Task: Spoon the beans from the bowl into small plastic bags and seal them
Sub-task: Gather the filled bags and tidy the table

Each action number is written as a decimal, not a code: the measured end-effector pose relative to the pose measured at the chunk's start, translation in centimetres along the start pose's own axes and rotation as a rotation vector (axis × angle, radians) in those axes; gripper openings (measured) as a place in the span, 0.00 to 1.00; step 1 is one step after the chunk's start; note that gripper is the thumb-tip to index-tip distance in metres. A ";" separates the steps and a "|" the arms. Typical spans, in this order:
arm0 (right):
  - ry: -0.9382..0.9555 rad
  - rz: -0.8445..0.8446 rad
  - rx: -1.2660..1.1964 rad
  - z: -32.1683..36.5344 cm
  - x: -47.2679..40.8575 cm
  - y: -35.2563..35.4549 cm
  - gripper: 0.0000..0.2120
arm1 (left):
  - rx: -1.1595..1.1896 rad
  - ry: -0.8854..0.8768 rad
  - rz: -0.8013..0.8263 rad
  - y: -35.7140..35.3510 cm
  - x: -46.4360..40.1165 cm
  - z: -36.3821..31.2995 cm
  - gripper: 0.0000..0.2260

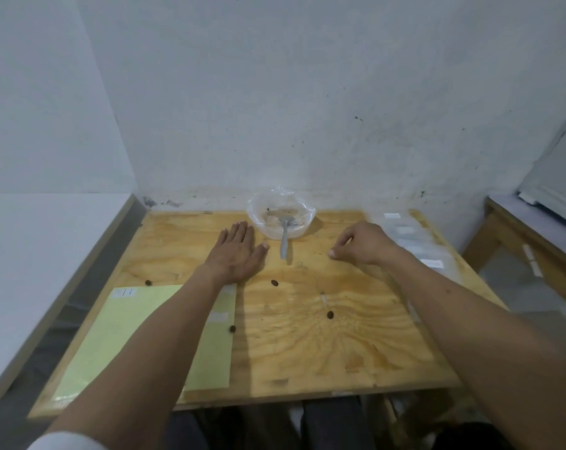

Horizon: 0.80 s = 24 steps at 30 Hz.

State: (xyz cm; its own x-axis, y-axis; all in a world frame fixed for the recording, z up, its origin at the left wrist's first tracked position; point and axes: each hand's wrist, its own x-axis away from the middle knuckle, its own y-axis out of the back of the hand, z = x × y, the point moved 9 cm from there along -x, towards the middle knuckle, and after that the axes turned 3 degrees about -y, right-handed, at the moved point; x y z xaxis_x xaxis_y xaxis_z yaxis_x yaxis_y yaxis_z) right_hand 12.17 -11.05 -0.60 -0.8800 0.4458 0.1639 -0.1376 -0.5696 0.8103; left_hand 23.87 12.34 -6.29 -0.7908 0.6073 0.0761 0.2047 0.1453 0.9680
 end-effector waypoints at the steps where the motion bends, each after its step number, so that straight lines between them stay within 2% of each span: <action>1: -0.011 -0.015 -0.019 -0.2 0.1 -0.2 0.07 | -0.002 -0.004 0.004 -0.1 0.2 -0.2 0.33; 3: -0.040 -0.024 -0.044 -0.7 0.0 -0.3 0.07 | -0.005 -0.013 0.009 -0.1 0.7 -0.3 0.32; 5: -0.085 0.041 -0.094 -1.1 0.1 -0.8 0.11 | -0.004 -0.026 0.013 -0.1 1.0 -0.2 0.33; 7: -0.180 0.194 -0.412 -1.2 0.5 -2.0 0.12 | 0.002 -0.038 0.023 -0.1 1.2 -0.1 0.33; 9: -0.314 0.350 -0.835 -0.8 1.5 -3.4 0.07 | 0.009 -0.045 0.024 -0.1 1.3 0.1 0.33; 11: -0.325 0.427 -0.957 0.8 3.0 -3.8 0.04 | 0.016 -0.049 0.015 0.0 1.6 0.0 0.33; 13: -0.246 0.430 -0.838 2.5 4.1 -4.1 0.05 | 0.026 -0.053 0.001 0.0 1.7 0.0 0.33; 15: -0.092 0.316 -0.553 4.5 5.0 -3.6 0.09 | 0.029 -0.061 -0.020 0.1 1.8 0.1 0.33; 17: 0.122 0.181 -0.228 7.1 6.1 -3.2 0.08 | 0.026 -0.067 -0.034 0.1 1.8 0.0 0.32; 19: 0.269 0.119 -0.067 9.0 7.0 -4.2 0.07 | 0.028 -0.067 -0.039 0.2 1.8 0.0 0.32; 21: 0.308 0.071 0.035 9.5 7.3 -5.5 0.10 | 0.028 -0.065 -0.046 0.3 1.8 0.0 0.32; 24: 0.303 0.036 0.096 9.1 7.2 -6.9 0.07 | 0.033 -0.068 -0.058 0.4 1.9 -0.1 0.32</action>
State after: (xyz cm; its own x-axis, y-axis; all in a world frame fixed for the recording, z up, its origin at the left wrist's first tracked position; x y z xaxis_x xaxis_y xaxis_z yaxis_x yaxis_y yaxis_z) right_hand 10.98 2.40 0.11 -0.9808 0.1925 0.0303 -0.0730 -0.5074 0.8586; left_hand 22.44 13.46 -5.73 -0.7612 0.6485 0.0026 0.1794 0.2068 0.9618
